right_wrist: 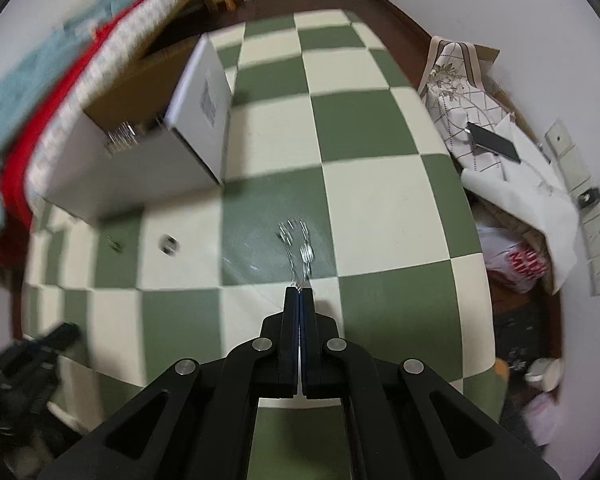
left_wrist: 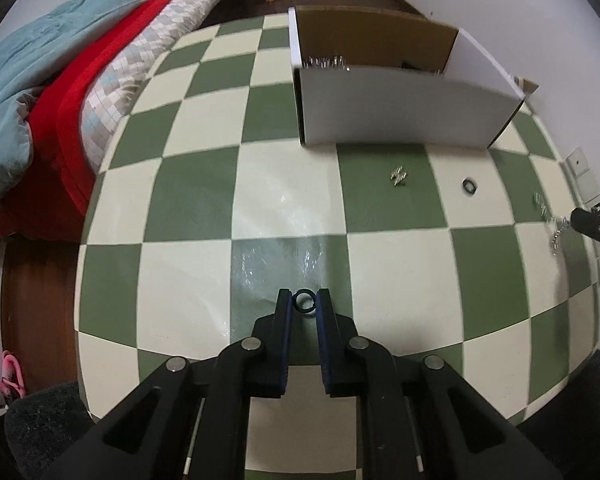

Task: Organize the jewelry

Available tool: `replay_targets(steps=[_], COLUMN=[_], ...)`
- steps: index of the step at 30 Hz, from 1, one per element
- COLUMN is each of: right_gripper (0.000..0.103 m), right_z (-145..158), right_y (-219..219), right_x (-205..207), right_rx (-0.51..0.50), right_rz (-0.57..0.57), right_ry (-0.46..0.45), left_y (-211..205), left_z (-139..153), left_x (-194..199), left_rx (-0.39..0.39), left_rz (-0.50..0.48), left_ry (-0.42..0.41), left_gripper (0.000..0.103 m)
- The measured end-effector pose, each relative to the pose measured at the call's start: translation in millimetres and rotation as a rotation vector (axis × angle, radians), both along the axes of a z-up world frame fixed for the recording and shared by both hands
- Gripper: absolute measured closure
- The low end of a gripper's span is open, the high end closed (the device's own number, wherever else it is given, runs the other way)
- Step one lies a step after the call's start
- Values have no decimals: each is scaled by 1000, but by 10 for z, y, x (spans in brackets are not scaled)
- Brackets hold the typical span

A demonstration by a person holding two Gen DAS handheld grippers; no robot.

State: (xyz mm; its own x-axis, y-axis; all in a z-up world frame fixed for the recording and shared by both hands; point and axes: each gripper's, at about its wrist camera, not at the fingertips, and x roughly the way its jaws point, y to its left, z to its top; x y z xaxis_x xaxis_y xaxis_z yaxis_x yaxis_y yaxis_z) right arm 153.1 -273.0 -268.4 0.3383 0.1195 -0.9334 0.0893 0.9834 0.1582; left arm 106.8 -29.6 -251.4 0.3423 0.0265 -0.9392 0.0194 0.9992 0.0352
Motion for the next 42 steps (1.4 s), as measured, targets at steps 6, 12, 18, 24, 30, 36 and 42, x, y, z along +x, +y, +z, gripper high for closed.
replay_targets(steps=[6,12,18,24,30,36,42], right_gripper=[103,103,76,40,95,100,100], right_z=[483,808,401,-116,-210,201,836], right_y=[-160,-125,-158,85,265,116,77], right_x=[-103,-166,-5,101,68,-73,-75], right_rx=[109,100,150,30,-89,4,60], right_rz=[-47,-17,-1,58,80,28,29], right_ry=[-91,-138,-5,62,27,-89,-199], left_y=[54,255,461,520,516,407,269], left_z=[289,591,724,735,742,929,1165], left_x=[-5,23,22,5,3,61,194], left_rx=[-38,-99,-134,-118,-106,-114,-139], left_rz=[-5,34,85,92,88,63,39], left_ry=[-54,-101,-119,-116,-119,-160,-202], left_gripper=[94,94,94,94,94,94,94])
